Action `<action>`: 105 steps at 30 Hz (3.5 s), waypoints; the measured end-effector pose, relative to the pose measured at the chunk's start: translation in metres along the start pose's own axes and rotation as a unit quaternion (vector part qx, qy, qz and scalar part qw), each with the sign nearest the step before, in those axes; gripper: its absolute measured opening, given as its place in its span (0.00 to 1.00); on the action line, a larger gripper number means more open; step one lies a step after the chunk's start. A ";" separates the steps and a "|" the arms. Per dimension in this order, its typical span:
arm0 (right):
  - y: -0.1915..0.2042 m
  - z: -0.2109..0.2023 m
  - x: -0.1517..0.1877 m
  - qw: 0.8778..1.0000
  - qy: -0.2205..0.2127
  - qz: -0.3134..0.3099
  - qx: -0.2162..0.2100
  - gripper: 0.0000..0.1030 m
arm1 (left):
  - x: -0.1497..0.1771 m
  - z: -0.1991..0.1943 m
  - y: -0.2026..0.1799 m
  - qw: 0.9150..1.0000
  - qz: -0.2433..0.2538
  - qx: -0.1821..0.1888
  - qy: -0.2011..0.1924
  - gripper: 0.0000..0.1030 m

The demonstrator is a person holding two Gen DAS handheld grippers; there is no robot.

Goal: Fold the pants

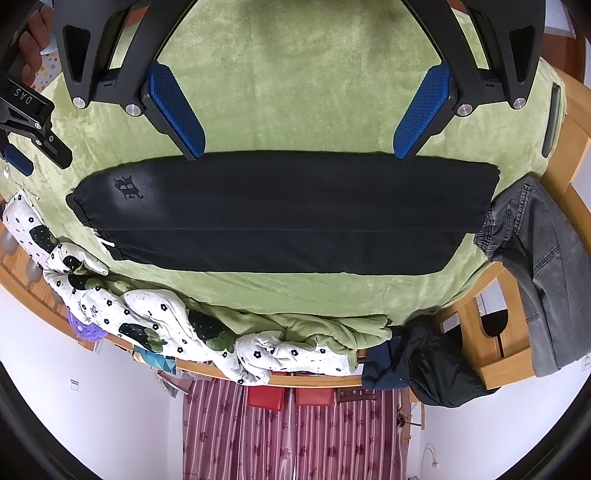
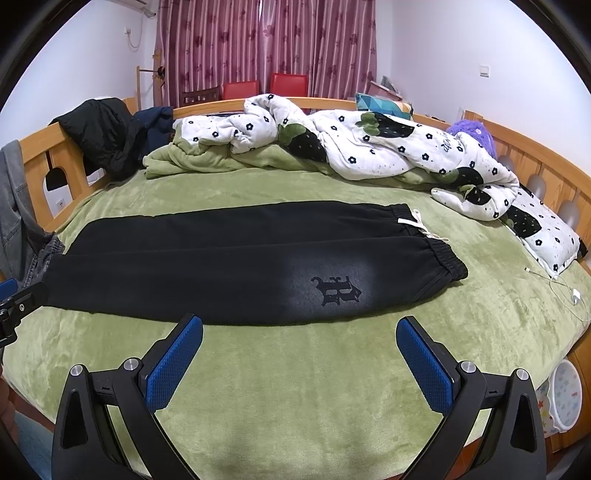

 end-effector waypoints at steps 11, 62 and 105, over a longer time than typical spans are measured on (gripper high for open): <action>0.001 0.000 0.000 1.000 0.000 0.000 0.000 1.00 | 0.000 0.000 0.002 1.000 0.000 0.001 0.000 1.00; -0.004 -0.033 -0.034 0.999 0.000 -0.032 -0.004 0.99 | -0.015 0.011 0.020 0.996 -0.079 0.030 0.002 1.00; -0.154 0.205 -0.033 0.965 0.018 0.219 -0.143 0.16 | -0.020 0.182 0.211 0.972 -0.233 0.004 0.015 0.11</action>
Point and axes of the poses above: each gripper's, at about its wrist camera, not at the fingertips, and z roughly the way its jaws point, y to its left, x to its underside, the point moved 8 cm from there along z, roughly the way its jaws point, and after that the axes turned 3 degrees about -z, right-handed, at the moved point
